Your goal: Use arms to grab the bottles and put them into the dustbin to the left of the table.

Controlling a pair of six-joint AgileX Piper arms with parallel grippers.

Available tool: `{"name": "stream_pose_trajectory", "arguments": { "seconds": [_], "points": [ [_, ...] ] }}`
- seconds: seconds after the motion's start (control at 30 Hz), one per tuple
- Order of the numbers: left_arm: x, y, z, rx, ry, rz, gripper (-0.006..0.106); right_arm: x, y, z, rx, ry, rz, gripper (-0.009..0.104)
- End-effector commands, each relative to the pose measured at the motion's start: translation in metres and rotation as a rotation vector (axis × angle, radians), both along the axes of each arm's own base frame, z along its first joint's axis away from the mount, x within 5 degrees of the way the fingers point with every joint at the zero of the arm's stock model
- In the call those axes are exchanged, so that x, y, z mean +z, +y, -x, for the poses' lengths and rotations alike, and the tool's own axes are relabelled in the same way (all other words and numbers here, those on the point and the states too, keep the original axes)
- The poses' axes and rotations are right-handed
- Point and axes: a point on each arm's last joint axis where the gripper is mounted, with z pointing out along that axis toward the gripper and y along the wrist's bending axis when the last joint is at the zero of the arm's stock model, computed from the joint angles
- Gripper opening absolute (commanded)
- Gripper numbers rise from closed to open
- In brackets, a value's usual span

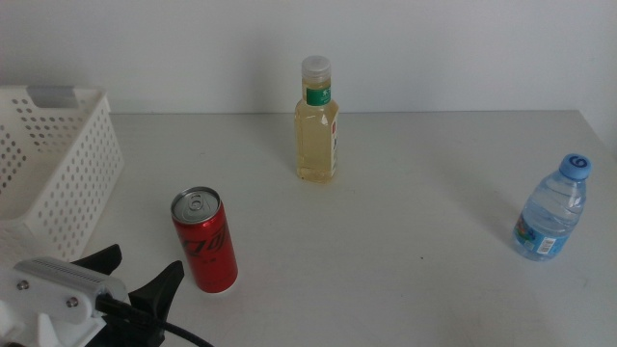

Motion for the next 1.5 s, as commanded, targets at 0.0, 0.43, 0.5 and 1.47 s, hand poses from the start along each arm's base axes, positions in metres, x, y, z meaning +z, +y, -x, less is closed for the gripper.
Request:
{"name": "stream_pose_trajectory", "arguments": {
  "seconds": [0.0,0.43,0.5,1.47],
  "points": [
    [0.007,-0.001,0.0,-0.005,-0.077,0.053,0.092,0.011,-0.001,0.0,-0.012,-0.107,0.031,0.066],
    [-0.001,-0.015,-0.021,-0.084,-0.055,0.036,0.092,0.011,-0.001,0.0,-0.012,-0.107,0.031,0.066],
    [-0.002,-0.018,-0.027,-0.102,-0.047,0.035,0.092,0.011,-0.001,0.0,-0.012,-0.107,0.031,0.066],
    [-0.023,-0.041,-0.092,-0.137,0.009,0.043,0.092,0.011,-0.001,0.0,-0.012,-0.107,0.031,0.066]
  ]
}}
